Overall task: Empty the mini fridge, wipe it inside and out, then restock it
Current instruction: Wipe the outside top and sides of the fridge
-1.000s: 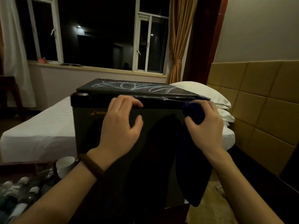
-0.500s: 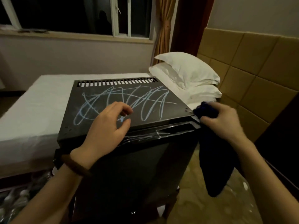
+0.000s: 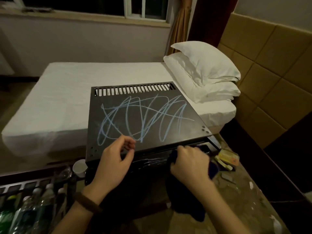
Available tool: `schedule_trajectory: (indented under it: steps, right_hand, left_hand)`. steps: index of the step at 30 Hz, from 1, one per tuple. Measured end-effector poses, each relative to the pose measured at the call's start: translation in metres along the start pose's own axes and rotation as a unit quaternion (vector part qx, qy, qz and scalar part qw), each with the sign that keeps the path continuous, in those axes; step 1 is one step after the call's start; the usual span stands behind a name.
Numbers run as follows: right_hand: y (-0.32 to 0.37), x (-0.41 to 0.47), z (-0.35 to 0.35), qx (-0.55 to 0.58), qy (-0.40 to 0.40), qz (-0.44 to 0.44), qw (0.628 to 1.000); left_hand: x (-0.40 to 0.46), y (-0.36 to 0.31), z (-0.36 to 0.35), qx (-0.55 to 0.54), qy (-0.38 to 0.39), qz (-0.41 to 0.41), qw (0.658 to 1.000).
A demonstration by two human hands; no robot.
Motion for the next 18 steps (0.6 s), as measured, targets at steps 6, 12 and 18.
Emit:
schedule_trajectory:
  steps: [6, 12, 18]
  right_hand:
    - [0.069, -0.030, -0.014, 0.136, 0.021, 0.070, 0.988]
    - [-0.056, -0.003, -0.018, 0.114, -0.024, -0.129, 0.985]
    - [0.032, -0.028, -0.016, 0.061, -0.092, -0.015, 0.994]
  left_hand:
    - [-0.005, 0.002, 0.006, -0.012, -0.020, 0.015, 1.000]
    - [-0.009, 0.009, 0.016, -0.034, -0.043, 0.032, 0.998]
    - [-0.022, 0.020, 0.018, -0.053, -0.065, 0.054, 0.995]
Point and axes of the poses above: each hand's wrist, its own x-axis towards the middle knuckle, its own z-axis out of the back of the hand, y = z × x, the point moved 6 cm from there along x, towards the middle knuckle, and after that the axes turned 2 degrees about -y, right-handed, at the moved point
